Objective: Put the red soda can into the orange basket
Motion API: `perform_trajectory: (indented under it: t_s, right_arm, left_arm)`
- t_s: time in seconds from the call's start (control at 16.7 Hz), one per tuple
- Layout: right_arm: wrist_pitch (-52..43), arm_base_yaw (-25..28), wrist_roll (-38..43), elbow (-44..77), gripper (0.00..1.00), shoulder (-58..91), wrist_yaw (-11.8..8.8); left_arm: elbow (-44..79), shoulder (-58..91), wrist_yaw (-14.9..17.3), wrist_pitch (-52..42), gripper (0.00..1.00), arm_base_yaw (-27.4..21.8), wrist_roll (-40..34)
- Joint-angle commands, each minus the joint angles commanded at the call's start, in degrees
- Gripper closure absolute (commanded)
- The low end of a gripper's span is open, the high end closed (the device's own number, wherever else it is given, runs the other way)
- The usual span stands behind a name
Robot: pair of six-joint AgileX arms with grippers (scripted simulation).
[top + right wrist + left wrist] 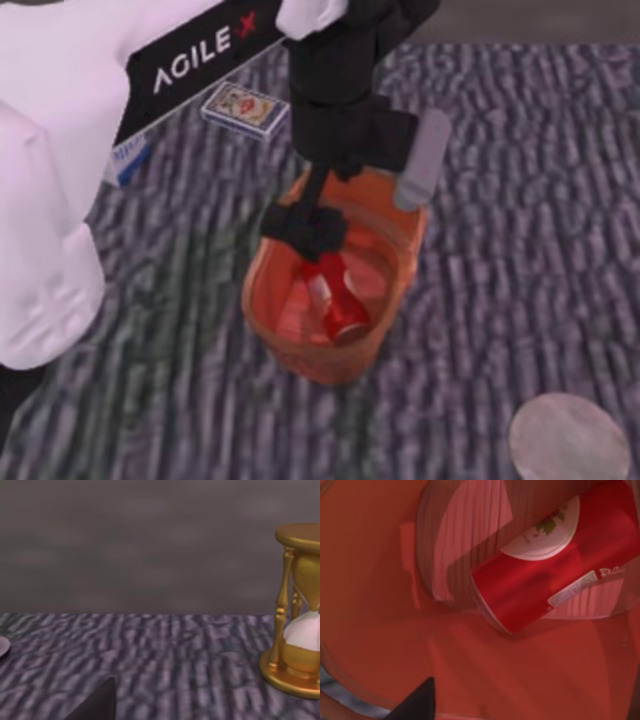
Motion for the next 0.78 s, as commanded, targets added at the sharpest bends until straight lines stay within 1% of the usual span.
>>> perform_trajectory:
  t_s: [0.36, 0.78]
  right_arm:
    - [0.0, 0.0, 0.0, 0.0, 0.00, 0.0, 0.0]
    - [0.0, 0.0, 0.0, 0.0, 0.00, 0.0, 0.0]
  left_arm:
    - [-1.9, -0.3, 0.0, 1.6, 0.00, 0.0, 0.0]
    - [-1.9, -0.3, 0.0, 1.6, 0.53, 0.0, 0.0]
